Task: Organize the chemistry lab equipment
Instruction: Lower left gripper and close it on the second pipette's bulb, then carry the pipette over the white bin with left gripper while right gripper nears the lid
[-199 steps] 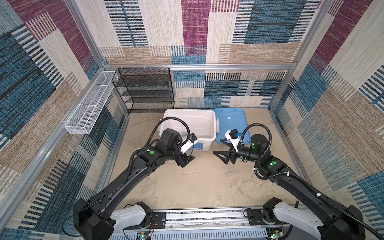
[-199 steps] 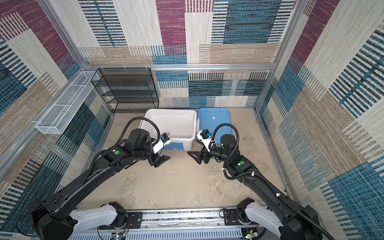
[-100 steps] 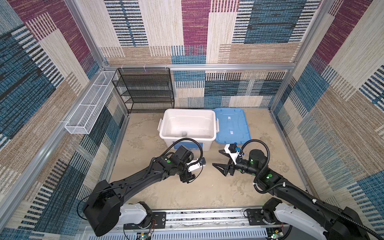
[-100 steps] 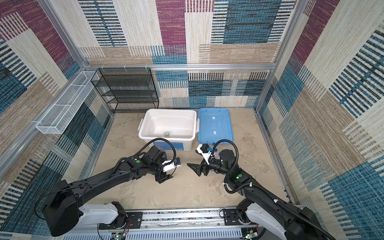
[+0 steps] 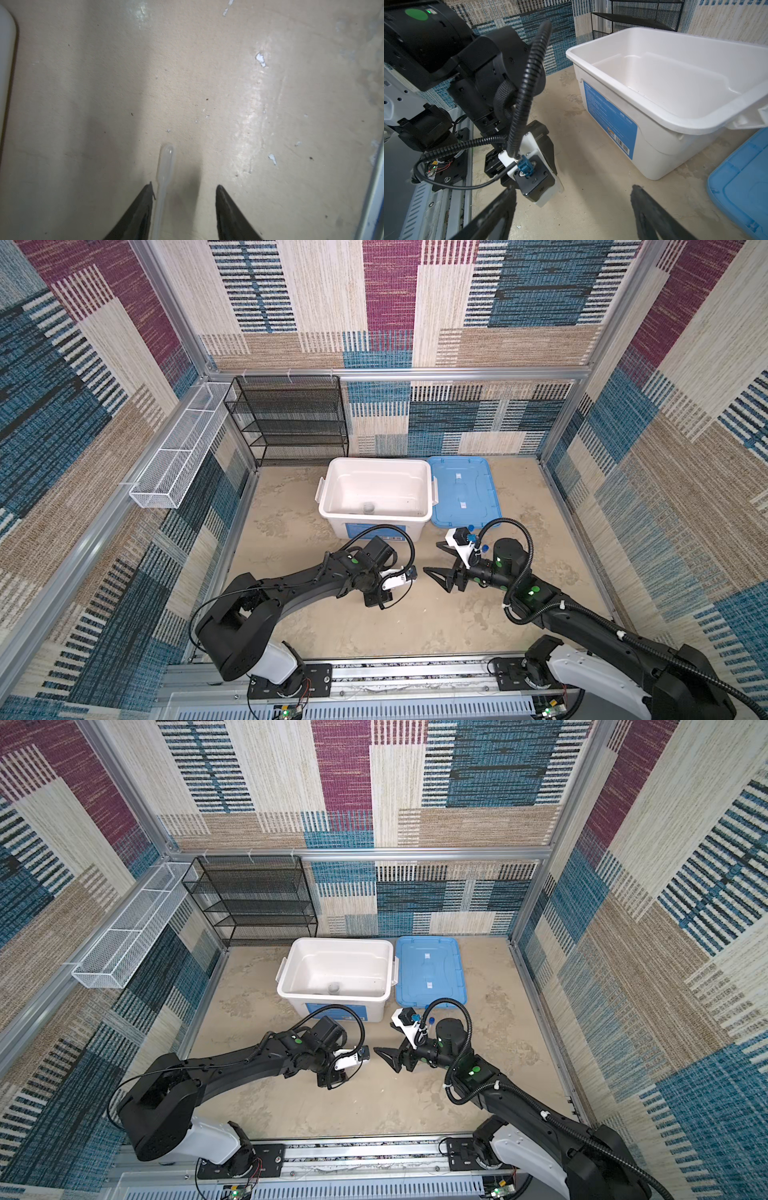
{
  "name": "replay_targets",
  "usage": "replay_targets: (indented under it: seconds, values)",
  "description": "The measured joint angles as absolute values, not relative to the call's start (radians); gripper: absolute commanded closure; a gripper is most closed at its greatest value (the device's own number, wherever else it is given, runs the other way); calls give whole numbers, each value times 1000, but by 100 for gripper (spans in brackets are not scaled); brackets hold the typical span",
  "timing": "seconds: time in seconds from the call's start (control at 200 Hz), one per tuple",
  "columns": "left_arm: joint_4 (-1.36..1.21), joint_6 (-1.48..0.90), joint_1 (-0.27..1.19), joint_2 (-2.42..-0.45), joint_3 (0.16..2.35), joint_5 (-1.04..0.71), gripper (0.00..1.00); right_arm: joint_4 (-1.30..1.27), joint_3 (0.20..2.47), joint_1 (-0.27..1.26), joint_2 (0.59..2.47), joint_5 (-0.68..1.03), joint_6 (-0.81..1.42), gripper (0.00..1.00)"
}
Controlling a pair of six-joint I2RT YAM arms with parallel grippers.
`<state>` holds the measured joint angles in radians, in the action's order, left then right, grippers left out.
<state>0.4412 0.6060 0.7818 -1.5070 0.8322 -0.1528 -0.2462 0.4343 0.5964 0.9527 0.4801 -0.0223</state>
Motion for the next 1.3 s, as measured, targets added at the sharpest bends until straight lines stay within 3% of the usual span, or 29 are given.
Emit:
replay_targets:
  seconds: [0.21,0.566,0.942,1.302]
  values:
    - [431,628,784,-1535,841,-112,50,-245,432,596,920,444,-15,12]
    - [426,628,784,-1608,888,-111,63,-245,431,596,908,434,-15,12]
    - [435,627,791,-1638,906,-103,67,-245,431,596,910,434,-15,12]
    - [443,627,812,-1659,919,-81,80,-245,430,596,910,409,-15,12]
